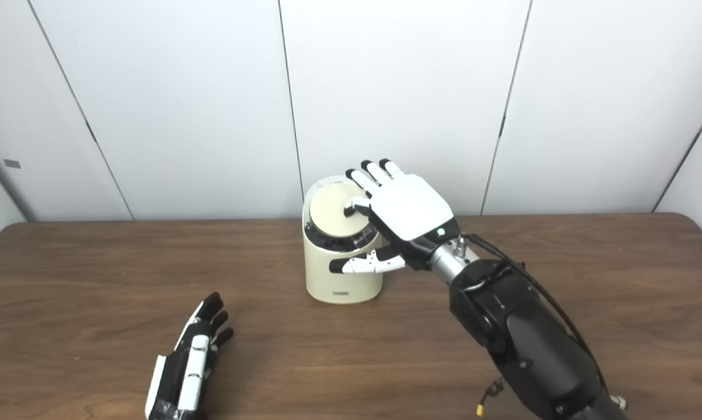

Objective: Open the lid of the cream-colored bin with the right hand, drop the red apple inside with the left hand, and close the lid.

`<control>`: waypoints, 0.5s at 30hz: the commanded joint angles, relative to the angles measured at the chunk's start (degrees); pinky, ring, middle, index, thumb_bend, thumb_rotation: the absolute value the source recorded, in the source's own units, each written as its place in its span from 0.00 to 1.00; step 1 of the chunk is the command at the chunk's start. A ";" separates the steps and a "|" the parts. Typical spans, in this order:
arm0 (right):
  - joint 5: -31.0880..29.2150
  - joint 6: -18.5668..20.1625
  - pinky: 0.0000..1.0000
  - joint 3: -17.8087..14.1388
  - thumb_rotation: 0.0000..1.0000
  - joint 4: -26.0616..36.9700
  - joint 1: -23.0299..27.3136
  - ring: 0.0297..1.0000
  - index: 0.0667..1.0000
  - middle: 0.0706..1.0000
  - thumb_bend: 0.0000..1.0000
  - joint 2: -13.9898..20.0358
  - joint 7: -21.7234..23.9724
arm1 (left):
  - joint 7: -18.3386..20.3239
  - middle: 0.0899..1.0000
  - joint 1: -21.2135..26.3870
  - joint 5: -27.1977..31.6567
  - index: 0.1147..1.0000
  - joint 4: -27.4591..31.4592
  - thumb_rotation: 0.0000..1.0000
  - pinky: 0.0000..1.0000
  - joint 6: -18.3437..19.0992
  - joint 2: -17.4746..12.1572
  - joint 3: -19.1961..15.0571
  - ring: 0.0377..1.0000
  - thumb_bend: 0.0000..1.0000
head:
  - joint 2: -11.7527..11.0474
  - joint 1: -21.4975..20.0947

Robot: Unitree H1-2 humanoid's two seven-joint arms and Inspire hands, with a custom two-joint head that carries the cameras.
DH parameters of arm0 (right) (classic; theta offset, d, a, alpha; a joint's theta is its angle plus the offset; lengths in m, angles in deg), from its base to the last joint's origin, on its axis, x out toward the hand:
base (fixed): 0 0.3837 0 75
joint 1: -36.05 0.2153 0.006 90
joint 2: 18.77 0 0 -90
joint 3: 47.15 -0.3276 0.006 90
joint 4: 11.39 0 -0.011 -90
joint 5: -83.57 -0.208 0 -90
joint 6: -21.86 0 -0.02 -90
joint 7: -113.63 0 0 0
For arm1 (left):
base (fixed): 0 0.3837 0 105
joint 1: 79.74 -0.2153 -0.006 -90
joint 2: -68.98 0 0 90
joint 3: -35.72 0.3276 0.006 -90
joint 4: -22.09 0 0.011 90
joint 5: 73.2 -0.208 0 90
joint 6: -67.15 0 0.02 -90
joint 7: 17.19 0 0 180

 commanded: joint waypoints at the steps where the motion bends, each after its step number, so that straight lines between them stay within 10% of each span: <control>1: 0.70 -0.82 1.00 -0.13 1.00 1.05 0.75 1.00 0.69 0.97 0.53 0.68 0.50 | 0.41 0.94 -1.06 0.47 0.92 -1.61 0.82 0.89 -0.91 0.46 0.39 0.93 0.46 | 0.04 0.03; 15: 1.82 -0.66 1.00 0.34 1.00 0.47 -0.25 1.00 0.69 0.98 0.54 -0.30 2.61 | 1.10 0.95 -1.16 0.70 0.94 -1.08 0.82 0.91 -0.03 0.06 0.49 0.94 0.46 | 0.33 0.02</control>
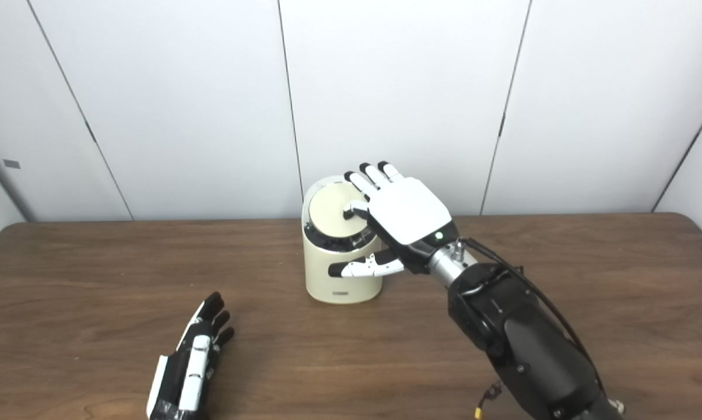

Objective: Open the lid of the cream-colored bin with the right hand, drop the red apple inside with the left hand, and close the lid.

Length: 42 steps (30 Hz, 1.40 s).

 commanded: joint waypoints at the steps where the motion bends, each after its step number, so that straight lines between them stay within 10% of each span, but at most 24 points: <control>1: 0.32 0.48 1.00 0.27 1.00 0.41 0.26 1.00 0.69 0.99 0.55 0.12 3.12 | 0.31 0.95 -1.14 -0.40 0.94 -1.23 0.82 0.91 -0.51 0.05 0.51 0.94 0.47 | 0.06 0.02; 23: 0.12 3.64 1.00 -0.95 1.00 5.40 -0.63 1.00 0.74 0.98 0.57 -0.70 8.81 | 0.50 0.95 -1.55 -0.87 0.94 -0.73 0.81 0.91 -1.05 -0.40 0.72 0.94 0.47 | 0.27 0.15; 42: -11.72 5.15 1.00 -14.95 0.85 10.64 -15.82 1.00 0.93 0.98 0.57 -2.50 0.24 | 1.55 0.96 -1.54 0.42 0.98 0.15 0.75 0.90 0.12 -2.12 0.32 0.94 0.52 | 0.43 -0.80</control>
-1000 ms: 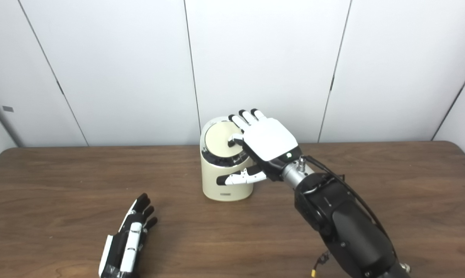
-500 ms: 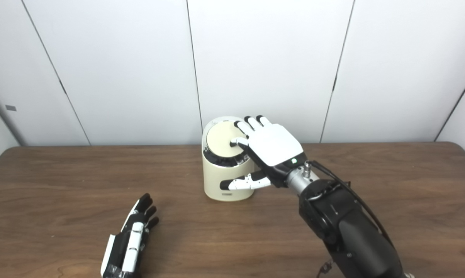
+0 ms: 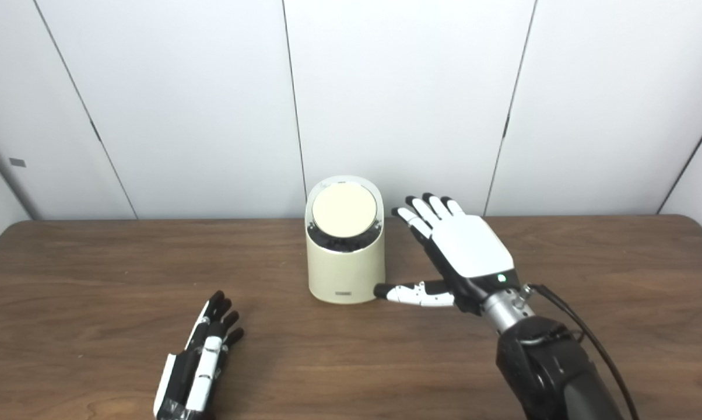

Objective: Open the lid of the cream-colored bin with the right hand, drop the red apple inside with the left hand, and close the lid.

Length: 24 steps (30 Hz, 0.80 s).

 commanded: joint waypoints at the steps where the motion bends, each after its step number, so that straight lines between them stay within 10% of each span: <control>1: -4.38 0.37 1.00 -2.35 0.87 0.93 -0.66 1.00 0.94 0.99 0.57 -0.46 -2.26 | 0.81 0.96 -1.27 0.04 0.98 -0.07 0.75 0.90 -0.10 -1.25 -0.21 0.94 0.52 | -0.02 -0.03; 24: -54.38 0.89 1.00 -16.01 1.00 -2.72 -16.31 1.00 0.99 1.00 0.63 -8.98 -4.62 | 3.03 1.00 -2.99 1.22 1.00 6.99 0.92 1.00 2.78 -5.65 -0.82 1.00 0.42 | 1.90 -0.39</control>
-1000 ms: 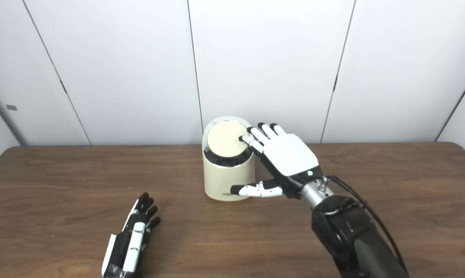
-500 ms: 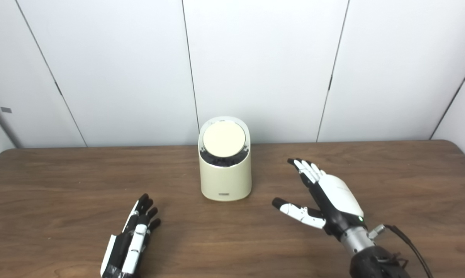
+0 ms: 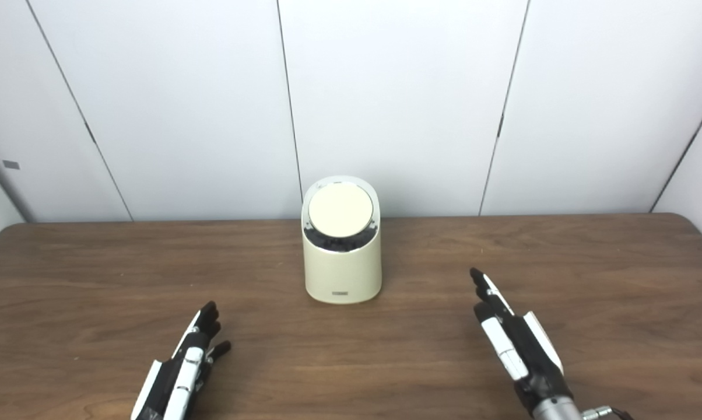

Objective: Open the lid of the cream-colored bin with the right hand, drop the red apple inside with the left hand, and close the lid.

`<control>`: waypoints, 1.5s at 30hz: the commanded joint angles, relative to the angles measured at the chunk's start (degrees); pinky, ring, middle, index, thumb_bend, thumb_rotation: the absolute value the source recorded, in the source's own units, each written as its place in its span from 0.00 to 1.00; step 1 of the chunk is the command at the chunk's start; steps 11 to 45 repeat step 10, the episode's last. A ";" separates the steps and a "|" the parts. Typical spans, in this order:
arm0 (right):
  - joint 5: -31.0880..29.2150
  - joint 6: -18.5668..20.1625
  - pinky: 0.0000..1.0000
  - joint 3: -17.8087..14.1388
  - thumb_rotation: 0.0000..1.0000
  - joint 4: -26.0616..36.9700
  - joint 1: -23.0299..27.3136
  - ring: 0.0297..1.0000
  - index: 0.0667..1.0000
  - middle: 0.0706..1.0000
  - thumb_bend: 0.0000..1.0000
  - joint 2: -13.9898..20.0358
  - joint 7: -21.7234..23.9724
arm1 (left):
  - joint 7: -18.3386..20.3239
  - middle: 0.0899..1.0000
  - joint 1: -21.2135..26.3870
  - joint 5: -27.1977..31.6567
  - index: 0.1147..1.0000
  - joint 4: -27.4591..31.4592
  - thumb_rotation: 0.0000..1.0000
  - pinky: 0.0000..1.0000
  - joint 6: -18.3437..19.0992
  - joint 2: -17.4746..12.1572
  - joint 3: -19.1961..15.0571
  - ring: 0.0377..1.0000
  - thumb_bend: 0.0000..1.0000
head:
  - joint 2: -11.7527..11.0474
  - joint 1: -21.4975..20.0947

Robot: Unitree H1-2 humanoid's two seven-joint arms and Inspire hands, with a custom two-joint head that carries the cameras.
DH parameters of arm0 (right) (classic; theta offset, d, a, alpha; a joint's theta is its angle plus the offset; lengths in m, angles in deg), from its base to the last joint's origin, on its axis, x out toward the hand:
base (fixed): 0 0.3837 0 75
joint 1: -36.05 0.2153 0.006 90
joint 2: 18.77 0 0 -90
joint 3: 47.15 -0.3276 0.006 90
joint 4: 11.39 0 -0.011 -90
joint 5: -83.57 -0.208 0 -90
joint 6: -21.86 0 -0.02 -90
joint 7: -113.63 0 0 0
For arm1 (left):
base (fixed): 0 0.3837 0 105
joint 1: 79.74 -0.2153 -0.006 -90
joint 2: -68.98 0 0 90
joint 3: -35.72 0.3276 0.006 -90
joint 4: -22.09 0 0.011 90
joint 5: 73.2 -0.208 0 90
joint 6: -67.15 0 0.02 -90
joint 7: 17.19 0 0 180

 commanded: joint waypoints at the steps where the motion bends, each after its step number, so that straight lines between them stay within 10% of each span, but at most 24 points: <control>1: -2.22 -0.94 1.00 -0.47 1.00 1.09 0.45 1.00 0.99 1.00 0.63 -0.34 -1.17 | -0.37 1.00 -0.97 1.45 1.00 2.11 0.93 1.00 -3.01 0.83 -0.85 1.00 0.42 | 0.06 0.05; 45: -6.24 -0.22 1.00 0.16 1.00 3.33 -1.97 1.00 0.98 1.00 0.63 -2.22 -2.69 | -0.13 0.99 -2.03 5.44 0.99 2.43 0.92 1.00 -6.77 1.67 -2.82 0.99 0.43 | 1.42 0.10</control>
